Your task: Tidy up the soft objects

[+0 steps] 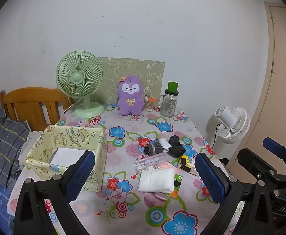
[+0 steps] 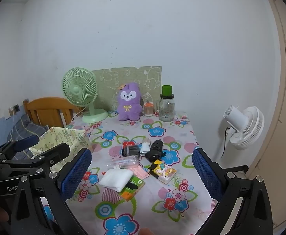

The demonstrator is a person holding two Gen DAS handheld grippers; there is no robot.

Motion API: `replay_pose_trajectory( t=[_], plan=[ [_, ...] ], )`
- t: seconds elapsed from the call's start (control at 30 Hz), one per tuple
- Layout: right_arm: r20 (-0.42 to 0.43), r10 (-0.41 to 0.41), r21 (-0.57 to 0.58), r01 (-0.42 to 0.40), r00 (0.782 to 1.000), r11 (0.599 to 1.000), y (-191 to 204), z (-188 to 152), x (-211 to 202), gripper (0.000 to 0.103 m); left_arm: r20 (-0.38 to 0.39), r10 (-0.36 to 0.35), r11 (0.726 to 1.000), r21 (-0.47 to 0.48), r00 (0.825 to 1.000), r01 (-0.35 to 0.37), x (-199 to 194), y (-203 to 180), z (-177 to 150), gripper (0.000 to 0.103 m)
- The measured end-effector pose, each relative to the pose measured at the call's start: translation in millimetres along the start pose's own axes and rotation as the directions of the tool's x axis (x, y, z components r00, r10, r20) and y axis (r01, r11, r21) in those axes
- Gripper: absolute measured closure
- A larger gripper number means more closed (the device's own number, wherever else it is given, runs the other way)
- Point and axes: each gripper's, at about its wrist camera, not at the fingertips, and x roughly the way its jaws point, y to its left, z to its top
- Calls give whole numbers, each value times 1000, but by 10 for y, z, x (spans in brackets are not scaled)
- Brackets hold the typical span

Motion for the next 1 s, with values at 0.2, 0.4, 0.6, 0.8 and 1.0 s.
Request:
replay_pose_trajectory(
  t=[0.2, 0.4, 0.6, 0.8, 1.0],
  plan=[
    [-4, 4, -2, -4, 1000, 1000, -12, 37, -16, 0, -2, -1, 1000, -1, 1000, 1, -7, 8, 4, 0],
    [-10, 6, 7, -6, 1000, 1000, -37, 4, 6, 0, -7, 0, 1000, -1, 1000, 0, 18, 32, -6, 0],
    [-8, 2, 7, -2, 1000, 1000, -42, -1, 5, 0, -9, -2, 1000, -2, 1000, 2, 17, 20, -6, 0],
    [-7, 0, 9, 0, 1000, 1000, -43, -8, -4, 0, -22, -3, 1000, 2, 1000, 3, 52, -5, -20, 0],
    [-6, 2, 8, -2, 1000, 1000, -40, -12, -2, 0, -21, -3, 1000, 4, 1000, 3, 60, -9, -24, 0]
  ],
)
